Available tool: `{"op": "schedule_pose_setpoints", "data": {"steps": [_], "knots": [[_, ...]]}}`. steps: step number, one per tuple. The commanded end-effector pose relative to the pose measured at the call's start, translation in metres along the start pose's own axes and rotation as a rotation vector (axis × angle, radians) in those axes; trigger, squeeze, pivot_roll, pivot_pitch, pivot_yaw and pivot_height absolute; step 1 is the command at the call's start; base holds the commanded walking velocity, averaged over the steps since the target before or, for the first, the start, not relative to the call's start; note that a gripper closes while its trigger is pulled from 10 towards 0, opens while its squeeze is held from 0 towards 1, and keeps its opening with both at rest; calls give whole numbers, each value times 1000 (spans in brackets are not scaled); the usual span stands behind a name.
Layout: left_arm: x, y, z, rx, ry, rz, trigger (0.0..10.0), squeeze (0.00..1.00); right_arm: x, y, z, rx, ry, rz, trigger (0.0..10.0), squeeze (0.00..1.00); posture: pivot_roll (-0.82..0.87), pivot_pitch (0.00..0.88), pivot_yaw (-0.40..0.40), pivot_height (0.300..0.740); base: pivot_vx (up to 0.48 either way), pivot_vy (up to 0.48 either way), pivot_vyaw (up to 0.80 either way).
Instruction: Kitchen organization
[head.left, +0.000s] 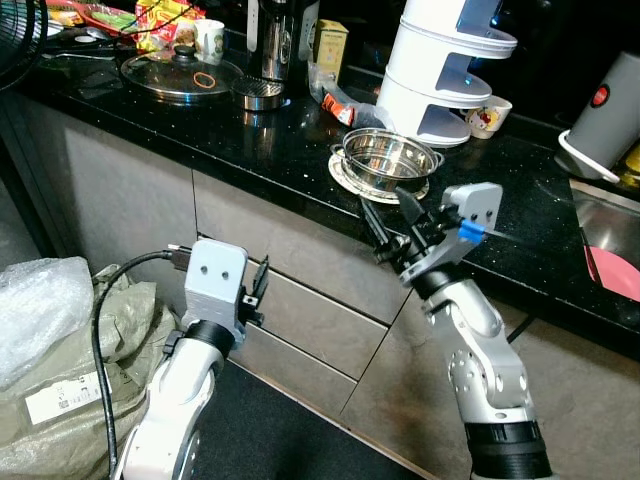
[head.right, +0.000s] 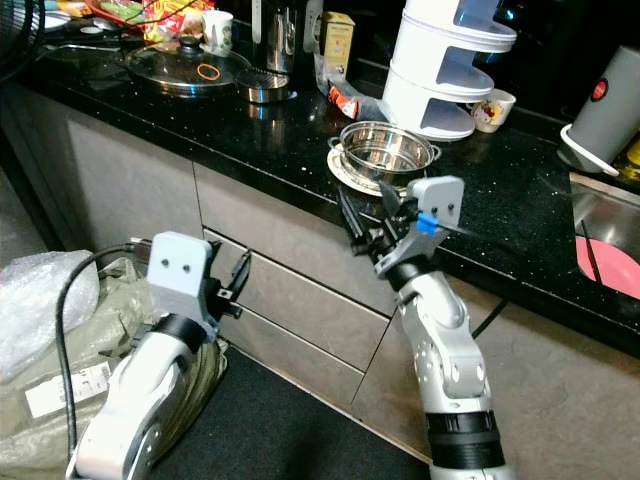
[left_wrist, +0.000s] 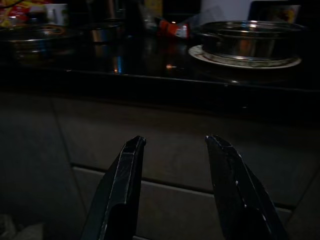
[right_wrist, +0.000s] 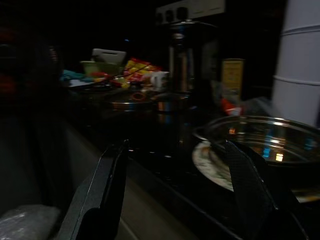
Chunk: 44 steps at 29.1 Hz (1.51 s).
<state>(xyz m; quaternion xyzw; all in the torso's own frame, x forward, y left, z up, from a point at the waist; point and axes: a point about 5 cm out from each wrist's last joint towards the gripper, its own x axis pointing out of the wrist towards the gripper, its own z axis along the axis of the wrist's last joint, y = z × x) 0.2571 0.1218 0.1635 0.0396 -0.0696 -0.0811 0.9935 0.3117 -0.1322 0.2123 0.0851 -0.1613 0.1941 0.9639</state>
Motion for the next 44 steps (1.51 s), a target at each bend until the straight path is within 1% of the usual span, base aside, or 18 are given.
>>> {"op": "schedule_pose_setpoints", "data": {"steps": [1,14,21,23,24,26,27,31,33,34,36,37,38,39,40,41,42,44], "knots": [[1,-5,3,-9,-18,-11,10000,0,-1,-8,-2,-24,26,-32,10000,0,174,0,-161,740,319,0,0],[3,-4,5,-7,-37,-3,10000,0,3,-2,0,-50,41,34,10000,0,179,0,-173,740,362,0,0],[2,-4,6,-4,-40,-3,10000,0,6,15,0,-76,74,172,10000,0,183,0,-173,740,382,0,0],[2,-4,6,-4,-40,-4,10000,0,7,19,0,-101,88,218,10000,0,185,0,-173,740,382,0,0],[2,-4,6,-4,-40,-4,10000,0,7,19,0,-101,88,218,10000,0,185,0,-173,740,382,0,0],[1,-4,6,-6,-39,-10,10000,0,9,28,1,-174,127,312,10000,0,184,0,-171,740,362,0,0],[1,-5,6,-11,-37,-18,10000,0,10,31,1,-187,138,333,10000,0,182,0,-171,740,0,0,0],[-1,-7,6,-17,-38,-37,10000,0,13,35,3,-205,162,365,10000,0,180,0,-169,740,0,0,0],[-4,-11,8,-8,-40,-63,10000,0,17,38,6,-254,209,399,10000,0,179,0,-168,740,0,0,0],[-4,-11,8,-8,-40,-63,10000,0,17,38,6,-254,209,399,10000,0,179,0,-168,740,0,0,0],[-8,-16,9,5,-45,-90,10000,0,19,36,8,-363,293,423,10000,0,185,0,-169,740,0,0,0],[-8,-16,9,5,-45,-90,10000,0,19,36,8,-363,293,423,10000,0,185,0,-169,740,0,0,0],[-9,-17,9,12,-47,-95,10000,0,16,29,14,-420,358,463,10000,0,183,0,-169,740,0,0,0],[-9,-17,9,12,-47,-95,10000,0,16,29,14,-420,358,463,10000,0,183,0,-169,740,0,0,0],[-8,-17,8,13,-44,-95,10000,0,10,22,25,-453,422,521,10000,0,183,0,-169,740,0,0,0],[-8,-17,8,13,-44,-95,10000,0,10,22,25,-453,422,521,10000,0,183,0,-169,740,0,0,0],[-8,-18,8,14,-42,-97,10000,0,3,15,36,-474,465,562,10000,0,178,0,-171,740,0,0,0],[-8,-18,8,15,-41,-98,10000,0,1,13,39,-481,476,575,10000,0,178,0,-171,740,0,0,0]]}}
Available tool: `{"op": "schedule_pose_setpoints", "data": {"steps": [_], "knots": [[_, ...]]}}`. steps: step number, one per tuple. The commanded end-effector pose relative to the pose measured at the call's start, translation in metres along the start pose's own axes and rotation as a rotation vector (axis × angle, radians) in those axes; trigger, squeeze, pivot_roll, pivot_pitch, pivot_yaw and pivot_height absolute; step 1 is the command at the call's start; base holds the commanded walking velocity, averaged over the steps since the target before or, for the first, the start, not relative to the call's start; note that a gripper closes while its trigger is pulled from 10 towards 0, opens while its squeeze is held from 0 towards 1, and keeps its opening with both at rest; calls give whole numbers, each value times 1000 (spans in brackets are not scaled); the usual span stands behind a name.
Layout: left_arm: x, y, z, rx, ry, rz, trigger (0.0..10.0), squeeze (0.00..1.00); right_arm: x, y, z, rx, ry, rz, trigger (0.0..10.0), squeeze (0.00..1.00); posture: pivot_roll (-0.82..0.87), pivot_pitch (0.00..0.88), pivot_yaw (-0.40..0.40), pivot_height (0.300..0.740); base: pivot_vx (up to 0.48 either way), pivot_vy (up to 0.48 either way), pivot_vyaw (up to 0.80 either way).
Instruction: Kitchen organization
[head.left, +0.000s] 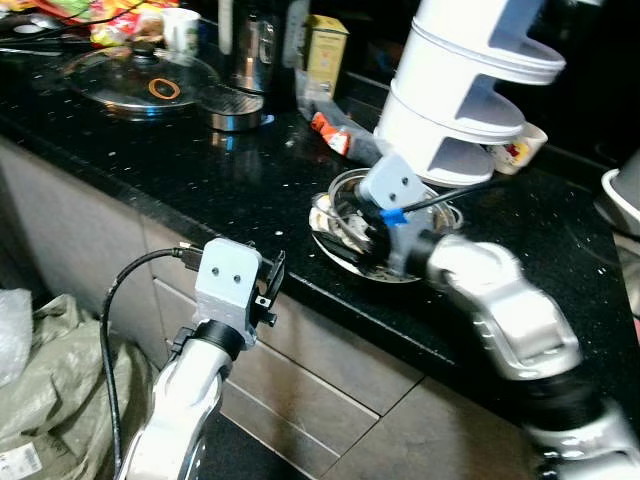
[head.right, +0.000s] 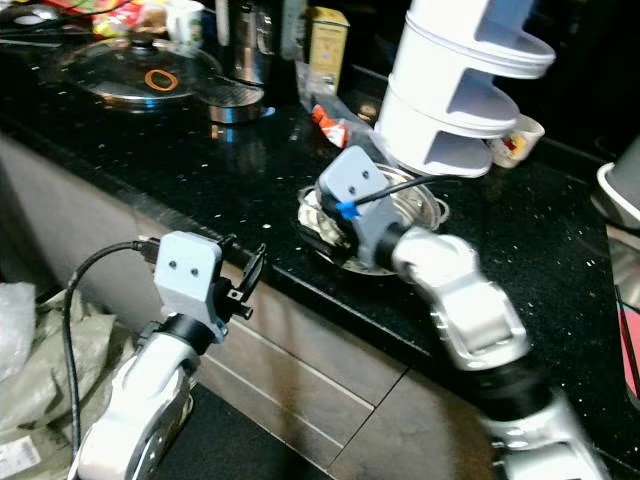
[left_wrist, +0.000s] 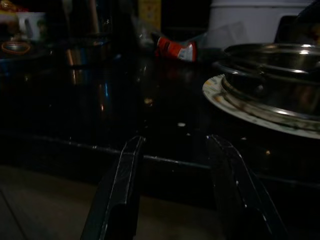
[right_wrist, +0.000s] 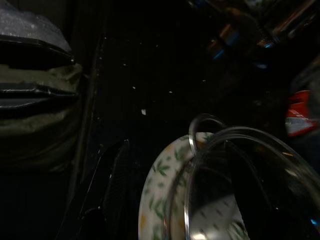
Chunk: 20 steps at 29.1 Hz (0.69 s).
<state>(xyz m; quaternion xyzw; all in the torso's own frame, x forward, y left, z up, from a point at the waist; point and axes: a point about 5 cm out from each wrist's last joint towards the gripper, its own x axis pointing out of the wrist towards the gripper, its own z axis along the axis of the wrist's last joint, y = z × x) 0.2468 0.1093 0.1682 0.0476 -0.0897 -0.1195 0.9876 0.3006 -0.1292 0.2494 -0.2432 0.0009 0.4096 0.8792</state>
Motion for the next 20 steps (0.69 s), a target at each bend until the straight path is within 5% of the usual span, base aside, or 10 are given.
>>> {"op": "schedule_pose_setpoints", "data": {"steps": [1,20], "knots": [[0,-5,1,0,2,-21,10000,0,-7,1,2,8,13,52,10000,0,177,0,-172,740,0,0,0],[2,-7,-1,2,14,-32,10000,0,-10,6,-26,39,338,60,10000,0,173,0,-173,740,0,0,0]]}}
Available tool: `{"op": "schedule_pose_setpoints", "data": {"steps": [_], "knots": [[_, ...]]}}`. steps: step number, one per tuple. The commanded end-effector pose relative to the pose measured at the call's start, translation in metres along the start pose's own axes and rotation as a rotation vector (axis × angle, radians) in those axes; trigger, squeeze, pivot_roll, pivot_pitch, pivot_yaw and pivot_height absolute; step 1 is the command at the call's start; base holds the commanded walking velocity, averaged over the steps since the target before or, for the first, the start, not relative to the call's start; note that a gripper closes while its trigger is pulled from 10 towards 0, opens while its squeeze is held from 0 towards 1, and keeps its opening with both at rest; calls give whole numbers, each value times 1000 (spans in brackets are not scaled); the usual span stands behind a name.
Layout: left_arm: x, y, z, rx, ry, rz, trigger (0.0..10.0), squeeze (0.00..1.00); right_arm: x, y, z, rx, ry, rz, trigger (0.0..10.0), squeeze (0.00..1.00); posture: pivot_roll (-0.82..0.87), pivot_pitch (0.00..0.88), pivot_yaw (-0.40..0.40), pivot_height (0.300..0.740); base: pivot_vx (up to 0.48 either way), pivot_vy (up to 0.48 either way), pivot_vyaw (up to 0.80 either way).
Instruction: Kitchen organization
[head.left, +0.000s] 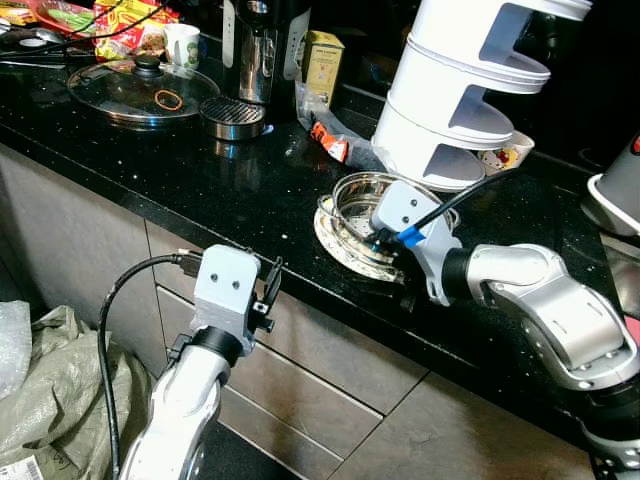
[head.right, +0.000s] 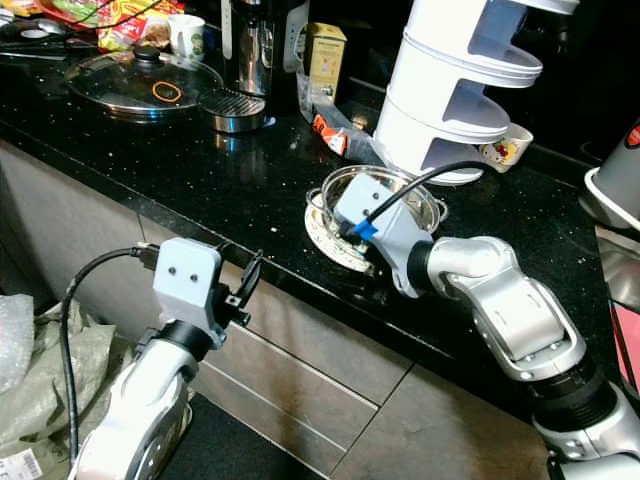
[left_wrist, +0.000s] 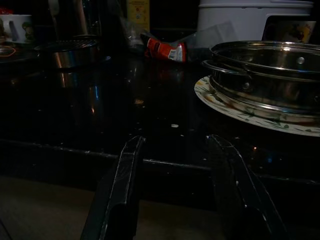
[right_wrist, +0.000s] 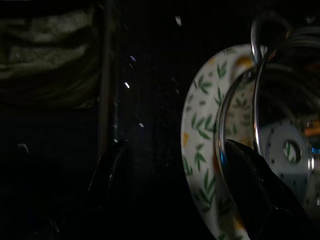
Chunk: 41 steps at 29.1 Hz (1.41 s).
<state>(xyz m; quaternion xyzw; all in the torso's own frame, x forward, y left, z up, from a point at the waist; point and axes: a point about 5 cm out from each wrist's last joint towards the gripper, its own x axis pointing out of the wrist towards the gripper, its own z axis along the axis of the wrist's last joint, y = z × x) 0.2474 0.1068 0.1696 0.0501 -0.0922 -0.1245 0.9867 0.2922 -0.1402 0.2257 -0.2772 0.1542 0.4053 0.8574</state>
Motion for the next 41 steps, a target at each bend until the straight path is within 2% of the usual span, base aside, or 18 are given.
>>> {"op": "schedule_pose_setpoints", "data": {"steps": [1,3,6,7,9,13,17,20,21,22,31,32,41], "knots": [[0,-5,-2,-3,19,-22,10000,0,-1,-4,-2,-11,37,-29,10000,0,173,0,-173,740,0,0,0],[0,-5,-2,-4,18,-22,10000,0,0,-6,2,1,11,-40,10000,0,176,0,-175,740,0,0,0],[1,-6,-2,-4,19,-22,10000,0,-6,-9,23,54,-142,-16,10000,0,174,0,-176,740,0,0,0],[1,-6,-2,-4,19,-22,10000,0,-6,-9,23,54,-142,-16,10000,0,174,0,-176,740,0,0,0],[1,-6,-3,-6,20,-24,10000,0,-10,-12,32,72,-213,-10,10000,0,171,0,-177,740,0,0,0],[1,-7,-3,-7,20,-24,10000,0,-11,-15,36,85,-242,-17,10000,0,170,0,-179,740,0,0,0],[1,-7,-2,-8,21,-23,10000,0,-3,-19,32,67,-184,-78,10000,0,171,0,-180,740,0,0,0],[1,-8,-3,-9,22,-24,10000,0,6,-21,19,10,-62,-134,10000,0,174,0,-179,740,0,0,0],[1,-8,-3,-9,22,-24,10000,0,6,-21,19,10,-62,-134,10000,0,174,0,-179,740,0,0,0],[1,-8,-3,-9,23,-24,10000,0,10,-22,11,-14,4,-157,10000,0,174,0,-180,740,0,0,0],[1,-7,-3,-9,24,-25,10000,0,8,-26,-4,-34,108,-181,10000,0,168,0,-180,740,0,0,0],[1,-7,-3,-9,24,-24,10000,0,7,-26,-6,-36,122,-173,0,0,168,0,-180,740,0,0,0],[2,-8,-2,-13,24,-25,10000,0,6,-22,-14,-52,167,-139,0,0,161,0,-178,740,0,0,0]]}}
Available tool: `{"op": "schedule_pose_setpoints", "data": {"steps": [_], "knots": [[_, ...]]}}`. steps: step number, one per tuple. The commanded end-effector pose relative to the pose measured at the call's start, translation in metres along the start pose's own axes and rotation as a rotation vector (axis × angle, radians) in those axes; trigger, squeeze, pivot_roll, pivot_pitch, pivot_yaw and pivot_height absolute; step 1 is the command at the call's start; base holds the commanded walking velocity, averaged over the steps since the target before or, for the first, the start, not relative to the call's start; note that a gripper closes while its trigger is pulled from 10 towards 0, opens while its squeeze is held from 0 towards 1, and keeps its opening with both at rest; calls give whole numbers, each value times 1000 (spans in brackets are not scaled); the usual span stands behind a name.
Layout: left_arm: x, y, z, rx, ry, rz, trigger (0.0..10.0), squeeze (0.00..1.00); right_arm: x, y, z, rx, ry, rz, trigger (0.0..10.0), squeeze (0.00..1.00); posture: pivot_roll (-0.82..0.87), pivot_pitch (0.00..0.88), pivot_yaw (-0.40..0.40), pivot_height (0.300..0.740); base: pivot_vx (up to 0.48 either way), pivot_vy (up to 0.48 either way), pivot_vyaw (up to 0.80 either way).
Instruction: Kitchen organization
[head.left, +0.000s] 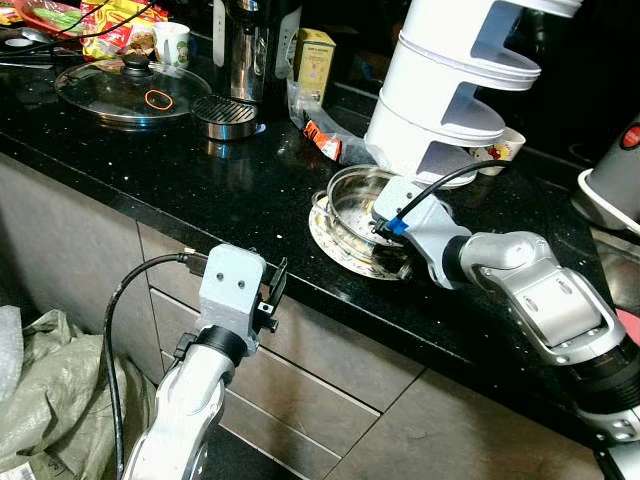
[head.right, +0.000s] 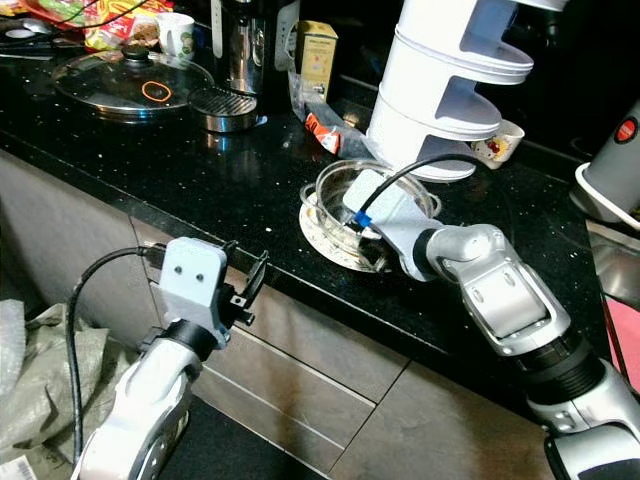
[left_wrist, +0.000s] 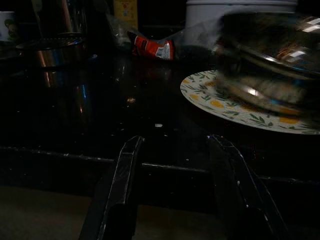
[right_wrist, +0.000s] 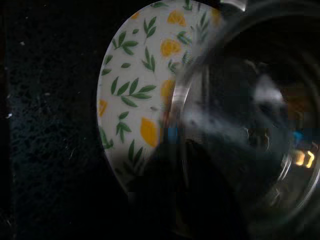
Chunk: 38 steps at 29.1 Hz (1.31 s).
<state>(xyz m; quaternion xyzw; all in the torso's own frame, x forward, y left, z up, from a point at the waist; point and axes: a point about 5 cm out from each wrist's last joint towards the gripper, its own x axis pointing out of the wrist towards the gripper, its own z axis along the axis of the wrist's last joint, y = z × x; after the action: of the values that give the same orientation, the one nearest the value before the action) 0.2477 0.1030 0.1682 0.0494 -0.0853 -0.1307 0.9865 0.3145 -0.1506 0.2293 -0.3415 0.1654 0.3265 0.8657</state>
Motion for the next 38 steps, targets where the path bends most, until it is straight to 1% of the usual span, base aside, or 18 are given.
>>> {"op": "schedule_pose_setpoints", "data": {"steps": [1,8,10,12,13,15,17,18,19,20,22,24,33,38], "knots": [[1,-4,-1,-9,11,-12,10000,0,1,5,-12,13,57,29,0,0,161,0,-178,740,0,0,0],[1,-3,-1,-10,13,-10,10000,0,0,8,-14,-3,60,53,0,0,159,0,-178,740,0,0,0],[2,-3,-2,-10,15,-10,10000,0,0,8,-10,-10,23,55,0,0,159,0,-177,740,0,0,0],[2,-3,-2,-10,15,-10,10000,0,0,8,-9,-10,11,55,0,0,160,0,-177,740,0,0,0],[2,-3,-2,-10,15,-11,10000,0,0,7,-4,-27,-26,45,0,0,160,0,-176,740,0,0,0],[2,-2,-2,-9,15,-12,10000,0,-3,-5,10,6,-115,-37,0,0,159,0,-176,740,0,0,0],[3,-2,-2,-10,15,-13,10000,0,-8,-10,17,-1,-154,-60,0,0,157,0,-175,740,0,0,0],[3,-3,-2,-10,15,-14,10000,0,-11,-13,20,11,-182,-74,0,0,157,0,-175,740,0,0,0],[3,-3,-2,-11,15,-15,10000,0,-18,-20,22,6,-197,-99,0,0,145,0,-171,740,0,0,0],[3,-3,-2,-11,15,-15,10000,0,-18,-20,22,6,-197,-99,0,0,145,0,-171,740,0,0,0],[5,-3,-2,-13,14,-17,10000,0,-25,-30,17,-16,-167,-152,0,0,143,0,-171,740,0,0,0],[5,-3,-1,-14,11,-18,10000,0,-30,-37,12,-11,-145,-193,0,0,138,0,-172,740,0,0,-266],[6,-5,1,-15,3,-25,10000,0,-34,-43,5,-16,-103,-227,0,0,128,0,-174,740,0,0,-734],[6,-8,4,-38,-11,-46,10000,0,-33,-43,2,-22,-81,-234,0,0,125,0,-178,740,0,0,-763]]}}
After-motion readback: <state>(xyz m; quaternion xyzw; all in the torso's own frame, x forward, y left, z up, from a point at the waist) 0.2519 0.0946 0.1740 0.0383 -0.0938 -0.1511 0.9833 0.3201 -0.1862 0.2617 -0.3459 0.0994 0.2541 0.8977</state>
